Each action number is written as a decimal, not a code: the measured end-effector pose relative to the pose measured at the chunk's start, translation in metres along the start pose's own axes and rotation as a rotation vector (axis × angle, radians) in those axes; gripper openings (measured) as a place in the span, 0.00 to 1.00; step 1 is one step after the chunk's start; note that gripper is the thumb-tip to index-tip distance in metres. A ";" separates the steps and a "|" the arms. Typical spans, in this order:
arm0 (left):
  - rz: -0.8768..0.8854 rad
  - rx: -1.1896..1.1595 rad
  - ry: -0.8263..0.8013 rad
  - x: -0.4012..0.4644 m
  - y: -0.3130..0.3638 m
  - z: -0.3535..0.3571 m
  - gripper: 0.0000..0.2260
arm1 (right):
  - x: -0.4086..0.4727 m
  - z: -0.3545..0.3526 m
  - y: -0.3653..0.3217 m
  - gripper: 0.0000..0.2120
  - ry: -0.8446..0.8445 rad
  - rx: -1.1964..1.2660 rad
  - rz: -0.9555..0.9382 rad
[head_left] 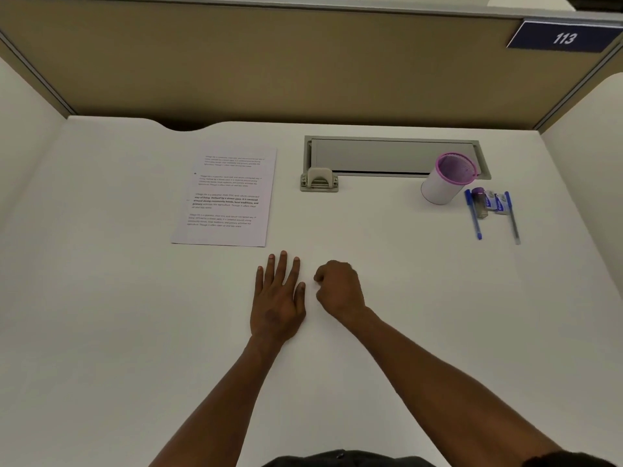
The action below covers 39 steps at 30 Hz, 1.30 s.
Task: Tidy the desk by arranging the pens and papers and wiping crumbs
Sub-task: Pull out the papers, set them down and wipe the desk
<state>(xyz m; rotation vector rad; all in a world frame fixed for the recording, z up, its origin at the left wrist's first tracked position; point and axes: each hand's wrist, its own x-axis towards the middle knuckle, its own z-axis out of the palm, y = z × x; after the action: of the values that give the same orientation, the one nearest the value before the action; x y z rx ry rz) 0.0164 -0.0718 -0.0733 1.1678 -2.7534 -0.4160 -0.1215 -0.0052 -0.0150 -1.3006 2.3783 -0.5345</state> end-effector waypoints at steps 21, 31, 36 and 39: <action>-0.020 -0.039 0.061 0.000 0.005 -0.001 0.26 | 0.086 -0.265 0.136 0.04 0.362 1.657 0.465; -0.023 -0.040 0.052 0.001 0.005 -0.002 0.26 | 0.146 -0.248 0.180 0.09 0.382 0.206 0.534; -0.031 -0.036 0.047 0.001 0.005 -0.002 0.26 | 0.152 -0.234 0.180 0.11 0.319 -0.131 0.338; -0.027 -0.039 0.046 0.001 0.004 -0.002 0.26 | 0.152 -0.233 0.178 0.11 0.334 -0.218 0.284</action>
<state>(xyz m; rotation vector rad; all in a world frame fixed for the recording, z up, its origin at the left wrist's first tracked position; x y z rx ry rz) 0.0128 -0.0702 -0.0705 1.1921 -2.6812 -0.4379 -0.4389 -0.0113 0.0746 -0.9886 2.9074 -0.4439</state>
